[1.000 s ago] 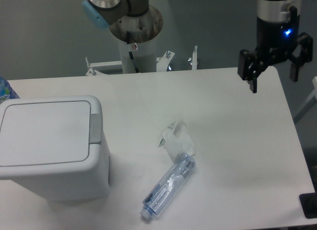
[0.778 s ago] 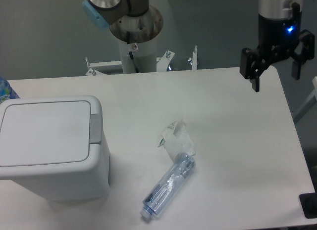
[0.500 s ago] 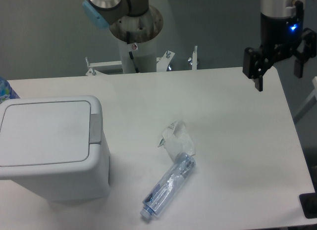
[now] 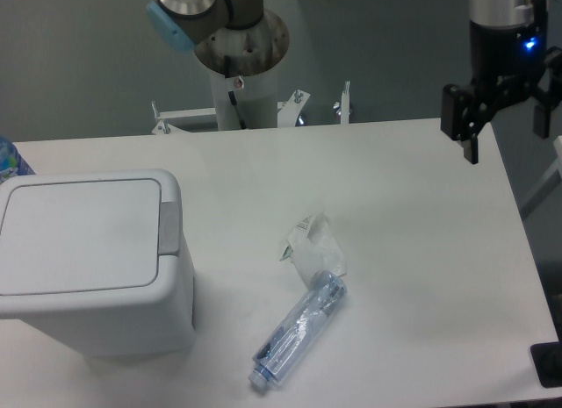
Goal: Open the trash can
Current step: 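Move the gripper over the white bin toward its lid tab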
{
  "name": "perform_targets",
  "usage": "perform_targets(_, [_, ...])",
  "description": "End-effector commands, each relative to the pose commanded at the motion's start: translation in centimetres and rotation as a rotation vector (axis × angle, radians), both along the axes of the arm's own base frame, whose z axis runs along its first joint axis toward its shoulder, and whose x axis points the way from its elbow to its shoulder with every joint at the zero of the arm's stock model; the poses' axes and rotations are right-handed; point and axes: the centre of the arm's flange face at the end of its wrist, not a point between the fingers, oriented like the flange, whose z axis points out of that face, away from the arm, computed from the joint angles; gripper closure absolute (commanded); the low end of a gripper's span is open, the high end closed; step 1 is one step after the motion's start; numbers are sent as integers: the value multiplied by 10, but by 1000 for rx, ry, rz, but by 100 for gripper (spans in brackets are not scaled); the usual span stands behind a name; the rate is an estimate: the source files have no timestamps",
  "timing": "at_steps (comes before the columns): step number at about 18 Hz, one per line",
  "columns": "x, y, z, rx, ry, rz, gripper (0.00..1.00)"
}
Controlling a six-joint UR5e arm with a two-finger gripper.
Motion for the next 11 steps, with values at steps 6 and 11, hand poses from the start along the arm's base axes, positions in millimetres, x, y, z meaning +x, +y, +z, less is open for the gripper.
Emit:
perform_targets(6, [41, 50, -21, 70, -127, 34, 0])
perform_targets(11, [75, 77, -27, 77, -166, 20, 0])
